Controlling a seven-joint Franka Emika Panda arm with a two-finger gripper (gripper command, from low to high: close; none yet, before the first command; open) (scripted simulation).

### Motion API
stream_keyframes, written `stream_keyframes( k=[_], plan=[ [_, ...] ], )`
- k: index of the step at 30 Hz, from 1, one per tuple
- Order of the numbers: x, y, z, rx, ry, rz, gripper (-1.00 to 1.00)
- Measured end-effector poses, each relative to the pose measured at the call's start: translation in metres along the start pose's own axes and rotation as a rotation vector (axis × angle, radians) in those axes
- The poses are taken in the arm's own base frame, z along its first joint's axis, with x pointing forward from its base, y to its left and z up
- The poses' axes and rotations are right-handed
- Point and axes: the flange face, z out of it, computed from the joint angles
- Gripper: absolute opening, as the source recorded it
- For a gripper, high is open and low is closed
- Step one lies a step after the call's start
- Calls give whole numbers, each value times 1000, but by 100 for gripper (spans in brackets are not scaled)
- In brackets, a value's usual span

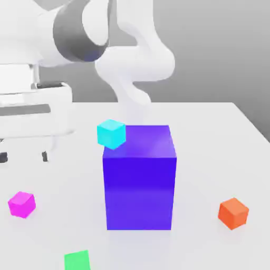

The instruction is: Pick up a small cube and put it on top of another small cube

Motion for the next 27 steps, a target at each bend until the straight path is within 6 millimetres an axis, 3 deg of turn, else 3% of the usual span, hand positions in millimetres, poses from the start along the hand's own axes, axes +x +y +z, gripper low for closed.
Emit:
stream_keyframes(
  k=[7, 9, 15, 16, 22, 27],
  plan=[
    [-3, 123, 80, -200, -58, 74, 0],
    [-5, 141, 95, -229, -61, 81, 0],
    [-9, 158, 143, -240, -62, 82, 0],
    [-10, 160, 150, -239, -64, 84, -100],
    [-11, 161, 154, -238, -67, 85, -100],
    [-6, 152, 122, -241, -61, 81, -100]
  ],
)
